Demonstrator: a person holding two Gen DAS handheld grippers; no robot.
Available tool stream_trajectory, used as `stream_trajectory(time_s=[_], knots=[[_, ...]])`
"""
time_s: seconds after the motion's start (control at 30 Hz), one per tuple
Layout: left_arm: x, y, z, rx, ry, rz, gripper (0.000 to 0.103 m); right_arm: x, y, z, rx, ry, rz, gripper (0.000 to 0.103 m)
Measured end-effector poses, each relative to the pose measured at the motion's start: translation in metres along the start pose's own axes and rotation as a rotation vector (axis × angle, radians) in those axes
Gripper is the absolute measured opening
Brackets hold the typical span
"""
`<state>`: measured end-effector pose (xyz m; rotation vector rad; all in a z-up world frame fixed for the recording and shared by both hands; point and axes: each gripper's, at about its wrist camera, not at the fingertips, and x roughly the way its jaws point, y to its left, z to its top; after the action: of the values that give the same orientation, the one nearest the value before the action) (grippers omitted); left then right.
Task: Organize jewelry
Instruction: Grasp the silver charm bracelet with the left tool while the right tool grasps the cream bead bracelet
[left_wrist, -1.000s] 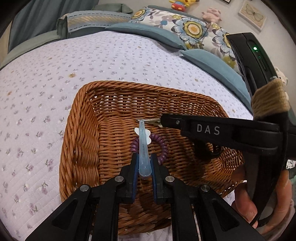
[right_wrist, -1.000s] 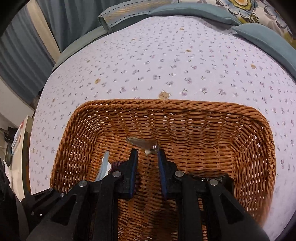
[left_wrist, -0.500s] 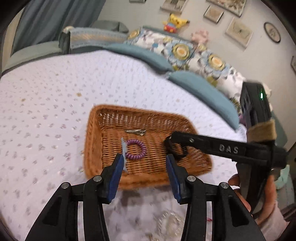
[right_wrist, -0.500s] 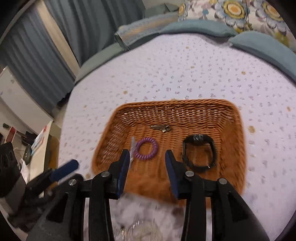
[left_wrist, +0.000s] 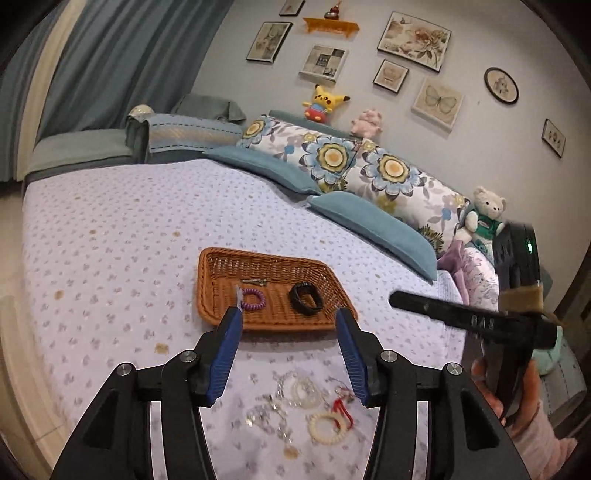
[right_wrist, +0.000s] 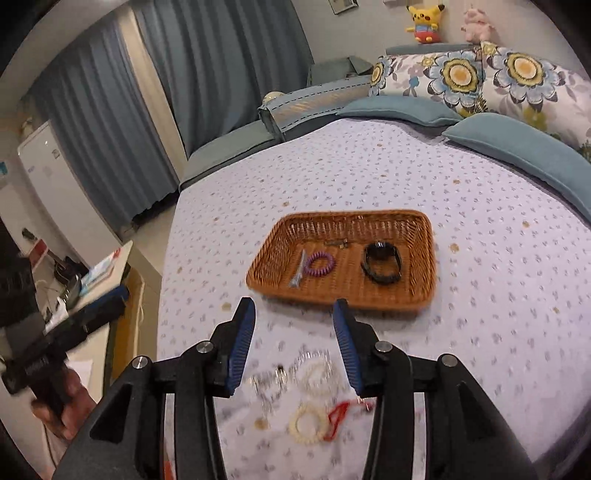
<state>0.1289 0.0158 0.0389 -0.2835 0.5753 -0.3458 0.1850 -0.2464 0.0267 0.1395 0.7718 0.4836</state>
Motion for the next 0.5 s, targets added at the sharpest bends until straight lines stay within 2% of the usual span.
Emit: stream_trajectory(time_s=[0.13, 0.27, 0.5], knots=[[-0.012, 0.002, -0.022, -0.03, 0.006, -0.001, 0.054, -0.01, 0.007, -0.041, -0.023, 0.007, -0.015, 0.047], [-0.006, 0.01, -0.05, -0.08, 0.046, -0.008, 0.054, -0.007, 0.001, -0.08, 0.004, 0.04, 0.004, 0.047], [0.026, 0.028, -0.091, -0.13, 0.146, 0.011, 0.054, 0.025, -0.011, -0.139, 0.051, 0.178, 0.029, 0.036]])
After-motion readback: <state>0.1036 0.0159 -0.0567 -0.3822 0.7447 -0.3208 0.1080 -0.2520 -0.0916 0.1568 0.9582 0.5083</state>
